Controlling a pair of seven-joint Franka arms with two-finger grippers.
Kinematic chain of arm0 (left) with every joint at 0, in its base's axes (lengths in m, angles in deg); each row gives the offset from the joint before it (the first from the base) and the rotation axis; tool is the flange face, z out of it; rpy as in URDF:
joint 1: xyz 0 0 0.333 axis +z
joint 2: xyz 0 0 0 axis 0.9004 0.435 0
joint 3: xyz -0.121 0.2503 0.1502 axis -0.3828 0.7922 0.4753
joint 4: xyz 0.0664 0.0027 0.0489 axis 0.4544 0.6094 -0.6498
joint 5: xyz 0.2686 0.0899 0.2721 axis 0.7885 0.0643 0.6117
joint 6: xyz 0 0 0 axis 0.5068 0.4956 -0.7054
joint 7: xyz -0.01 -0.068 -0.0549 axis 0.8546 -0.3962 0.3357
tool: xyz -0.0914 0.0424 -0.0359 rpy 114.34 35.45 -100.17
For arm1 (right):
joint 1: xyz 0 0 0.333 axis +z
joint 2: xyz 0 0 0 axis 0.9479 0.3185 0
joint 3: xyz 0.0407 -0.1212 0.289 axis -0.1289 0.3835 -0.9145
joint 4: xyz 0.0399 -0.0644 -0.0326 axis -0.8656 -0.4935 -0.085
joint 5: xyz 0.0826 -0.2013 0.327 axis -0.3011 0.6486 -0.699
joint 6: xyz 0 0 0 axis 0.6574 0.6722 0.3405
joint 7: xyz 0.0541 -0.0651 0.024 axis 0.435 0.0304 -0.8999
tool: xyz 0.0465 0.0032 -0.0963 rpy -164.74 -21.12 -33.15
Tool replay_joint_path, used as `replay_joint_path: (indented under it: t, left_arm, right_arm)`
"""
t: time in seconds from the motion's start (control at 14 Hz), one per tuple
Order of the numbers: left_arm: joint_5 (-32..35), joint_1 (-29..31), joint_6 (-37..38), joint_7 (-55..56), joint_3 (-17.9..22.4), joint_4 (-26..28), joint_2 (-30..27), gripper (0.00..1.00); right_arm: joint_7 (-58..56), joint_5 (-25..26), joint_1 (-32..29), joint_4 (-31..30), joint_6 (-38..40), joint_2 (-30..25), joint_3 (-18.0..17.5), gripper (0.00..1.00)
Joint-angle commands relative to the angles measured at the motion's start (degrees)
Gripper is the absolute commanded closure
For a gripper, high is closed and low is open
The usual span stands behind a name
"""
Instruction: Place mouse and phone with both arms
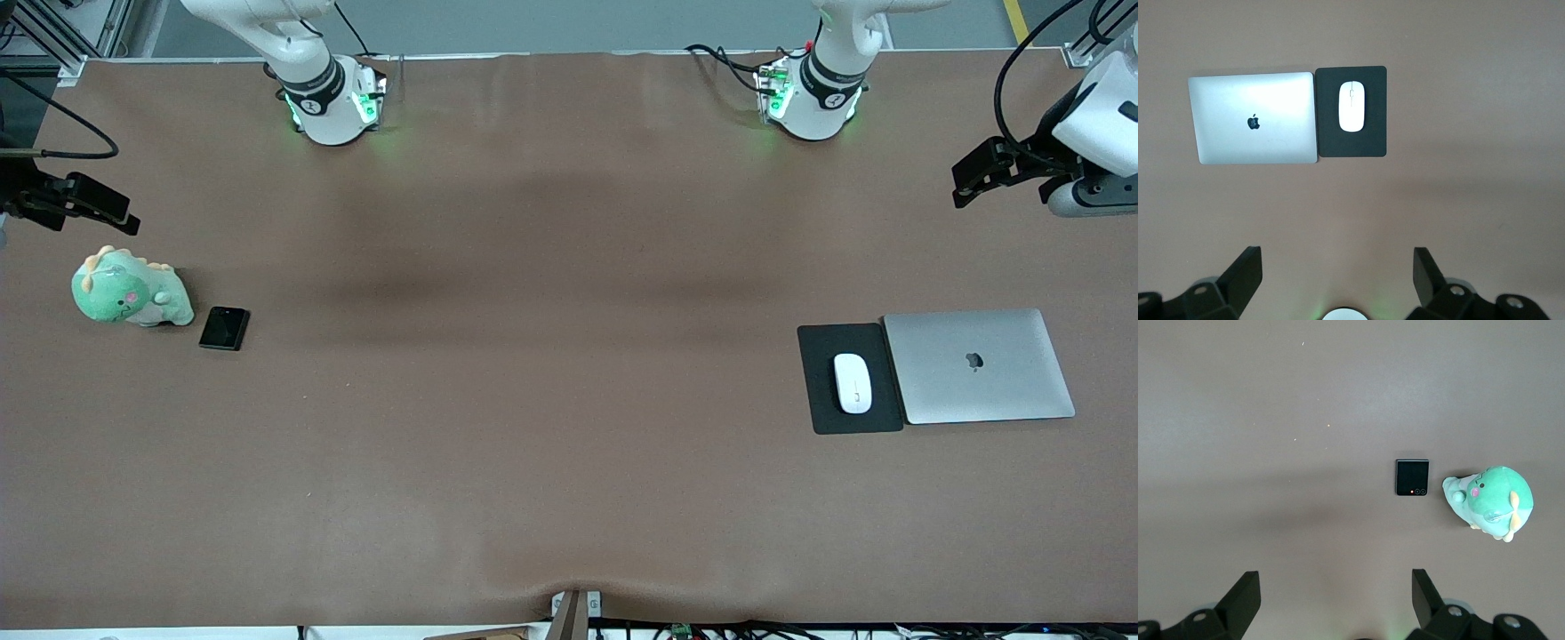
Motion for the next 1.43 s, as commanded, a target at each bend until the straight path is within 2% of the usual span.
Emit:
replay_joint_path:
  t: [0.0,0.64,1.36]
  left_arm:
    - [-1.3,1.2,0.8,-0.5,0.1,-0.1,-0.9,0.0]
    - [-3.5,1.3,1.1,0.3,0.0,0.4,-1.5,0.0]
    - [-2.5,1.0,1.0,0.3,0.0,-2.4,0.5,0.0]
  right_arm:
    - [0.5,1.0,0.8,1.8,1.3,1.1,0.2,0.0]
    - [0.5,1.0,1.0,2.0,1.2,2.1,0.2,0.0]
    - [0.5,1.0,1.1,2.0,1.2,2.1,0.3,0.0]
